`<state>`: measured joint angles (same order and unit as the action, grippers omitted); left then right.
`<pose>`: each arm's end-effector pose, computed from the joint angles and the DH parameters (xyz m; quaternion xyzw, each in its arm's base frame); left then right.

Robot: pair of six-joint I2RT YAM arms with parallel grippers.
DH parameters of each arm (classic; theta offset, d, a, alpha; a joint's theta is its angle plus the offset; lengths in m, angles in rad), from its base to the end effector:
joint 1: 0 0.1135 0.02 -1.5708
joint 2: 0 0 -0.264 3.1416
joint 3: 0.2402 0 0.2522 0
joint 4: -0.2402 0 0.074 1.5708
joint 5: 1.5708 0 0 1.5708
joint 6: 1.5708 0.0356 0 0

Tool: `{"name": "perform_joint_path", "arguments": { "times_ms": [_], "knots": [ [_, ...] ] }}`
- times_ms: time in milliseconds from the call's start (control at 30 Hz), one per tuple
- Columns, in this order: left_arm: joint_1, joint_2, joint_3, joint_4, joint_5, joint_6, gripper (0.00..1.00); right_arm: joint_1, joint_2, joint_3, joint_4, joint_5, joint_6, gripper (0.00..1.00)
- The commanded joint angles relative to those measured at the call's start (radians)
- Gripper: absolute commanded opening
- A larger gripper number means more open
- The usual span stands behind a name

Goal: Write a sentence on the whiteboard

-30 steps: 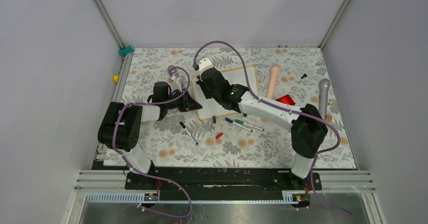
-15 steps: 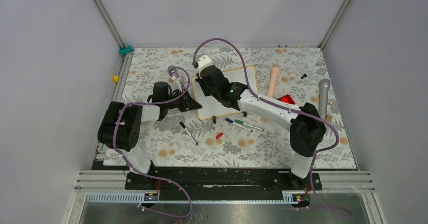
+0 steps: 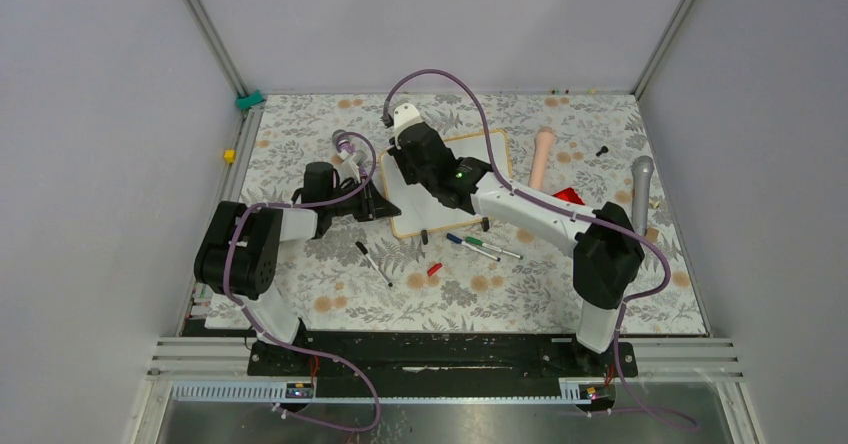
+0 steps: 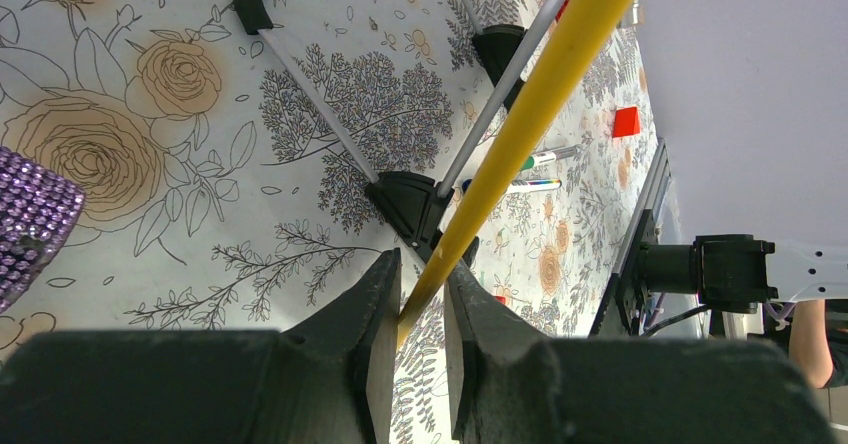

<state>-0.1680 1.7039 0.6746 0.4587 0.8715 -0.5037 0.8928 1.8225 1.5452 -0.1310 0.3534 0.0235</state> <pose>0.3053 -0.0794 0.1438 0.0667 0.8182 -0.4930 0.2883 0.2833 0.3321 0.3172 -0.2589 0.7869 0.1073 0.5498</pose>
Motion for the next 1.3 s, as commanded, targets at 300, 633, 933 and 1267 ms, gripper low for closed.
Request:
{"name": "perform_joint_path", "arguments": {
  "times_ms": [300, 633, 933, 1267],
  "knots": [
    [0.009, 0.015, 0.015, 0.020, -0.026, -0.011, 0.00, -0.017, 0.000, 0.026, -0.004, 0.003, -0.004, 0.00],
    [0.009, 0.013, 0.013, 0.021, -0.026, -0.012, 0.00, -0.017, -0.043, -0.037, -0.007, -0.013, 0.015, 0.00],
    [0.009, 0.014, 0.013, 0.023, -0.026, -0.013, 0.00, -0.017, -0.075, -0.088, -0.004, -0.014, 0.034, 0.00],
    [0.009, 0.013, 0.010, 0.026, -0.024, -0.015, 0.00, -0.019, -0.050, -0.044, -0.009, 0.007, 0.003, 0.00]
  ]
}}
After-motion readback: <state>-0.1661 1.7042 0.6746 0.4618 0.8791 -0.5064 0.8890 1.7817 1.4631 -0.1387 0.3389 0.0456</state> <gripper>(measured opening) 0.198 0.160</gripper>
